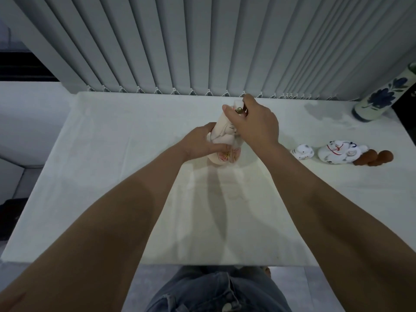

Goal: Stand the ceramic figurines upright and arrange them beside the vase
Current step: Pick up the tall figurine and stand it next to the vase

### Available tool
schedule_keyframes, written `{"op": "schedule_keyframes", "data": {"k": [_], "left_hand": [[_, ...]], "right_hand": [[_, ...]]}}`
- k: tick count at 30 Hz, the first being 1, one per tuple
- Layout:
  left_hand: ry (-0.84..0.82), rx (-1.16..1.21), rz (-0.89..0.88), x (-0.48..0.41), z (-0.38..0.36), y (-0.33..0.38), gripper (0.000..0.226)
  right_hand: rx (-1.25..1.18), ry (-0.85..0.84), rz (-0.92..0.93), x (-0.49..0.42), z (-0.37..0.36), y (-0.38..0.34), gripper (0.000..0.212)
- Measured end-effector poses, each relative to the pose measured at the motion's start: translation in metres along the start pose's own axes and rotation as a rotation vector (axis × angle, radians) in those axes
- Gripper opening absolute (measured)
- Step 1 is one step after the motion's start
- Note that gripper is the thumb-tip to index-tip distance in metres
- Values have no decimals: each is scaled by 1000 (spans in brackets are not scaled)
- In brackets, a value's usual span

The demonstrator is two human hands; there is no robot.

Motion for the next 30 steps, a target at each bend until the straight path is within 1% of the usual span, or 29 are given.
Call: {"op": "schedule_keyframes", "data": {"k": [3, 7, 9, 11, 12, 14, 15, 16, 18, 19, 20, 21, 23, 25, 28, 30], "left_hand": [[-9, 84, 32, 0, -4, -2, 73], [42, 63, 2, 5, -3, 5, 69], [51, 53, -3, 6, -2, 7, 71], [57, 58, 1, 7, -1, 8, 74], [59, 60, 3, 7, -1, 8, 75], [65, 61, -2, 8, -2, 8, 74], [69, 62, -6, 8, -2, 8, 73], [75, 62, -8, 8, -3, 8, 73], [101, 48, -14, 8, -4, 9, 71], [125, 33, -26, 8, -5, 11, 72], [154, 17, -40, 8, -6, 11, 73], [183, 5, -55, 9, -8, 12, 74], [224, -8, -64, 10, -11, 15, 75], [249, -22, -62, 10, -14, 17, 75], [275, -59, -69, 8, -17, 18, 74], [284, -61, -76, 7, -18, 20, 71]], "right_hand": [[13, -21, -28, 0, 3, 1, 46], [29, -54, -9, 0, 8, 1, 50], [-6, -22, -26, 3, 11, 5, 49], [-118, 19, -70, 9, 13, 15, 42], [-188, 18, -98, 13, 11, 24, 35], [-258, -40, -149, 22, 6, 43, 24], [-266, -101, -172, 27, 1, 53, 28], [-274, -186, -199, 31, -5, 62, 36], [-272, -398, -239, 40, -18, 72, 67], [-263, -490, -234, 44, -23, 73, 83], [-266, -557, -213, 48, -27, 72, 95], [-278, -586, -186, 51, -30, 69, 99], [-325, -575, -161, 53, -35, 64, 91], [-293, -534, -163, 53, -36, 62, 85], [-205, -489, -159, 53, -36, 64, 85], [-214, -478, -164, 53, -32, 62, 92]]}}
Point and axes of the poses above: each hand's wrist, its own x-axis away from the middle knuckle, its own z-axis out of the back of the hand, y = z × x, the point moved 1 cm from there along -x, towards the middle knuckle, and after that the axes turned 2 degrees about z, right-handed, at the moved point
